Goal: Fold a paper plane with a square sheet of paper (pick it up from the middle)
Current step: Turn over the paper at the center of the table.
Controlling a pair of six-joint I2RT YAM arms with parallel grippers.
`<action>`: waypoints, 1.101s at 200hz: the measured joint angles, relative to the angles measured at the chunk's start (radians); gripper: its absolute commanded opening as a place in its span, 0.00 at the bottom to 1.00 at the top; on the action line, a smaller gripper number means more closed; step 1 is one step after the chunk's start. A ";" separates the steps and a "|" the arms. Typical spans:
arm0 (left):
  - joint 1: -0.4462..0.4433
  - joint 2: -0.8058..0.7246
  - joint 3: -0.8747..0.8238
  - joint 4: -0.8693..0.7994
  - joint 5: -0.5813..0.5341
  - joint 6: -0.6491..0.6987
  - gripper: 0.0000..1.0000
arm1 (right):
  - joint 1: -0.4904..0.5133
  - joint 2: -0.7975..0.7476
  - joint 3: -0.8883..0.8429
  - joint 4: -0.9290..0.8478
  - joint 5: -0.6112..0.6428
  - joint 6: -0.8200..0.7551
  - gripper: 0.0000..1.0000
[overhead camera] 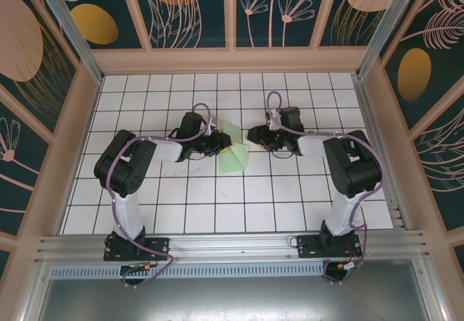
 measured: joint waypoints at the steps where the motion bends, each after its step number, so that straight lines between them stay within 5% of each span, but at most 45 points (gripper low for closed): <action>1: 0.000 0.000 0.001 -0.002 0.001 0.004 0.17 | -0.001 -0.002 0.000 0.000 0.002 0.000 0.54; 72: 0.000 0.022 0.103 -0.153 -0.032 0.144 0.02 | -0.015 -0.138 0.001 -0.028 0.131 0.037 0.70; 111: 0.000 -0.012 0.206 -0.426 -0.136 0.262 0.02 | -0.015 -0.153 0.042 -0.083 0.243 0.032 0.82; 150: 0.000 -0.129 0.417 -0.831 -0.388 0.396 0.02 | -0.026 -0.154 0.102 -0.096 0.320 0.025 0.95; 220: -0.003 -0.263 0.764 -1.283 -0.880 0.534 0.02 | -0.044 -0.195 0.107 -0.086 0.357 0.034 0.97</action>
